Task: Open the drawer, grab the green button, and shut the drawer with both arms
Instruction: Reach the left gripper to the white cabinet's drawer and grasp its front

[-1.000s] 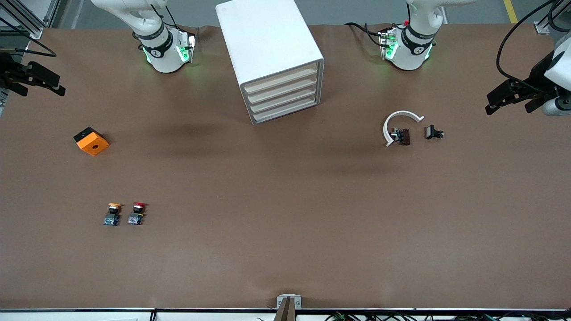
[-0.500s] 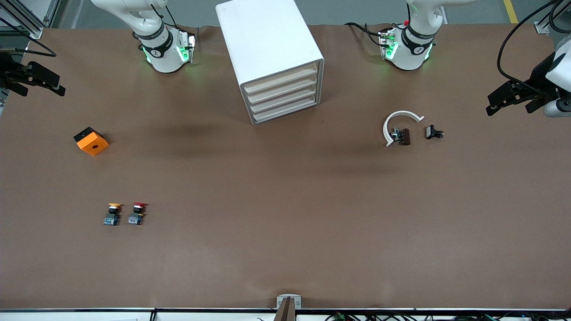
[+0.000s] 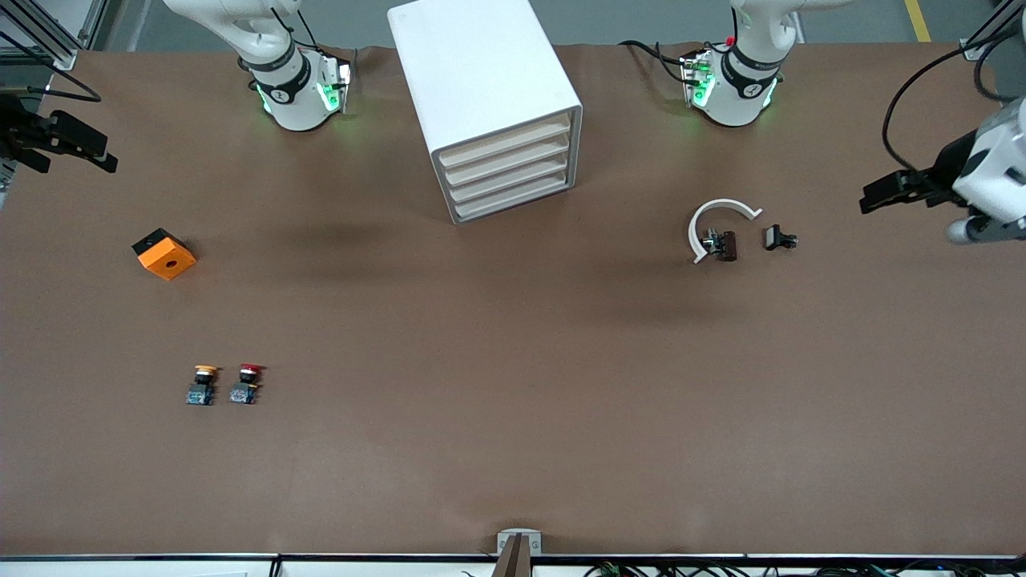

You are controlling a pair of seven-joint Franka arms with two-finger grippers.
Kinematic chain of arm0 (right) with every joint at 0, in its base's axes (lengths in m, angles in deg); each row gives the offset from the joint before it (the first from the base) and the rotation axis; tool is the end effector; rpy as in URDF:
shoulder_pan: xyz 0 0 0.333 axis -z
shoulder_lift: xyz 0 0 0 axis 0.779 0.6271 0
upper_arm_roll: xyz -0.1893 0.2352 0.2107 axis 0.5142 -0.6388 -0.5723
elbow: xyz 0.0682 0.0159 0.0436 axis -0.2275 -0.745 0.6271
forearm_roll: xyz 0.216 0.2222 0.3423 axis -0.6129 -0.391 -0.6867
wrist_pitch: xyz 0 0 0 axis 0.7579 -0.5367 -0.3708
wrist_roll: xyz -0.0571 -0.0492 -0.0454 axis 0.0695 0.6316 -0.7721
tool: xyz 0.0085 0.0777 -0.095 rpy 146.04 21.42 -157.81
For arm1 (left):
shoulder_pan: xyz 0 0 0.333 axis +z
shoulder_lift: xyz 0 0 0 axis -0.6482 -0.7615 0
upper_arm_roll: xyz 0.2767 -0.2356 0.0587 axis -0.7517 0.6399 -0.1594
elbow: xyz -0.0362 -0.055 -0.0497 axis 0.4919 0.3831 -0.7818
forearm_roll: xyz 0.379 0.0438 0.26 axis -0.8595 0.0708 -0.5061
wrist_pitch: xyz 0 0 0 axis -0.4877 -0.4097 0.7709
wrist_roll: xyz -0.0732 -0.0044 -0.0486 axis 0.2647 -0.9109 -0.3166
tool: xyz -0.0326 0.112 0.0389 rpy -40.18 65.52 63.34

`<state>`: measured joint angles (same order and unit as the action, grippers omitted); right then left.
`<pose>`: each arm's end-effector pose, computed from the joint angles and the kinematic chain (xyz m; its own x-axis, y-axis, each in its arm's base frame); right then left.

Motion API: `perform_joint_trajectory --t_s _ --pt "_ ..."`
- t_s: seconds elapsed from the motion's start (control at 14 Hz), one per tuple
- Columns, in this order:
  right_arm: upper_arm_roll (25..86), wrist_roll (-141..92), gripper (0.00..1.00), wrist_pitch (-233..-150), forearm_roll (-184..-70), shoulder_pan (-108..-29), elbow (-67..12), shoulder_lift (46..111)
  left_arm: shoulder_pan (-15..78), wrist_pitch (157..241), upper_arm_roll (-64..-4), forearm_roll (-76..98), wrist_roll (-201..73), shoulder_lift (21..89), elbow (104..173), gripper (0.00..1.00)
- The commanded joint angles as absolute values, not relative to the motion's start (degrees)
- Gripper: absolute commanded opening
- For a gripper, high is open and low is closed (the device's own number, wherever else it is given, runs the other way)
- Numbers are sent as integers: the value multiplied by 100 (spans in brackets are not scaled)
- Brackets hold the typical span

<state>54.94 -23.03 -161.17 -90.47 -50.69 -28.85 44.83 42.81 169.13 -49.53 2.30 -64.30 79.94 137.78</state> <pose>0.5449 -0.0555 0.6670 0.9969 -0.0260 -0.0748 -0.0286 -0.9990 -0.0340 0.6090 -0.0061 0.5695 0.9707 0.1039 -0.2165 0.1036 -0.9945 -0.0128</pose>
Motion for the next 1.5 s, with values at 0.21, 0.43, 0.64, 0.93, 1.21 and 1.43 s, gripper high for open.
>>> perform_joint_trajectory --t_s 0.21,0.43,0.64,0.93,1.21,1.43 --pt "5498 -2336 100 -16159 -9023 -5090 -3029 4314 4111 16926 -4411 315 -5151 7109 13544 100" --pt "5498 -2344 100 -16159 -9023 -5090 -3029 4314 4041 16988 -4314 745 -4868 6774 13473 100" --pt "5498 -2344 100 -16176 -9023 -5090 -3029 4314 3708 17330 -4314 1044 -4132 6493 13473 100" --pt "5498 -2336 100 -16176 -9023 -5099 -3029 4314 3110 17507 -4305 1063 -2770 5913 13341 100" --pt "5498 -2336 100 -16168 -9023 -5099 -3029 4314 2548 17472 -4296 1229 -1374 5246 12991 100" --pt "5498 -2336 100 -16176 -9023 -5108 -3029 4314 2353 17454 -4296 1676 -458 4551 12454 100"
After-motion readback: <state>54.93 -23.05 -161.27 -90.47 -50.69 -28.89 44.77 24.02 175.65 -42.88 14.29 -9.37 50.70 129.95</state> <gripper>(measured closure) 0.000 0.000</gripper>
